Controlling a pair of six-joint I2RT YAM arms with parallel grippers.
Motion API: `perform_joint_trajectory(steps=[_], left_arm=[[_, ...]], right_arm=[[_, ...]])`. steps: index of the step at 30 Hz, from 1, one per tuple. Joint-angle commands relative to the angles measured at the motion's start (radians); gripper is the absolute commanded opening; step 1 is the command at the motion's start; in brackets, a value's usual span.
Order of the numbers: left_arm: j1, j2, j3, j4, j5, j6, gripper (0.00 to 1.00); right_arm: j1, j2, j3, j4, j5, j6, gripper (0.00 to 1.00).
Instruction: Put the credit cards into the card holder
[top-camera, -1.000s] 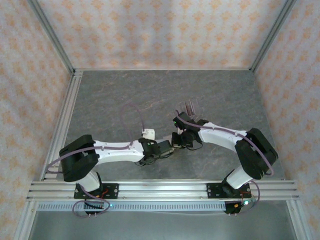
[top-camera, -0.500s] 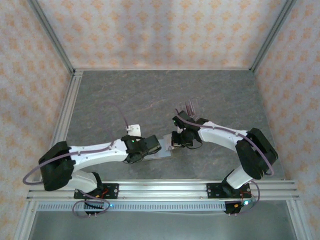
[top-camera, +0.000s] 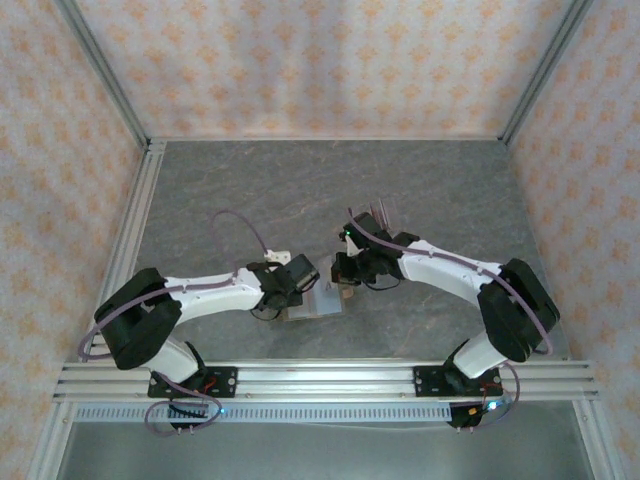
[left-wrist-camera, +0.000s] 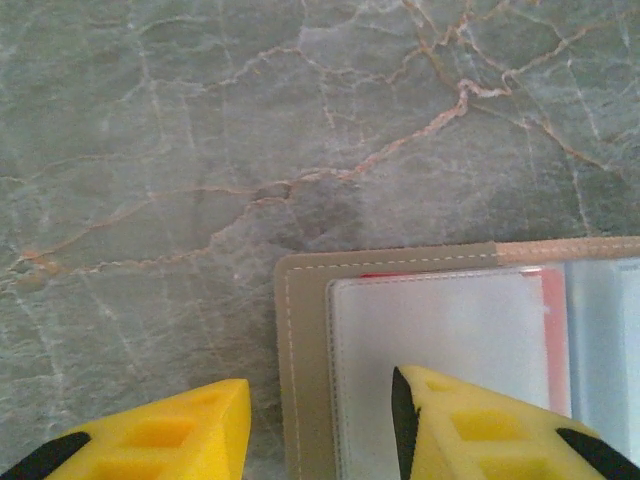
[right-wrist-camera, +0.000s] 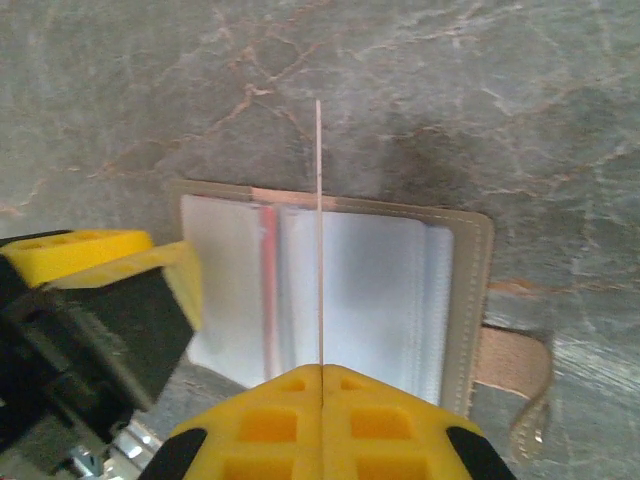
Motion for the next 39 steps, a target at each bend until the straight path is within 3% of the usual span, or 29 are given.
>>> perform_joint_trajectory(steps=[1,12,39], left_arm=[[0.012,0.029,-0.003,0.014,0.010,0.032,0.38],[0.013,0.058,-0.018,-0.010,-0.010,0.026,0.28],[0.011,0.081,-0.017,0.003,0.005,0.026,0.26]], right_arm=[[0.006,0.014,0.027,0.067,-0.049,0.012,0.00],[0.006,0.083,0.010,0.148,-0.082,0.013,0.00],[0.029,0.138,-0.066,0.282,-0.122,0.080,0.00]])
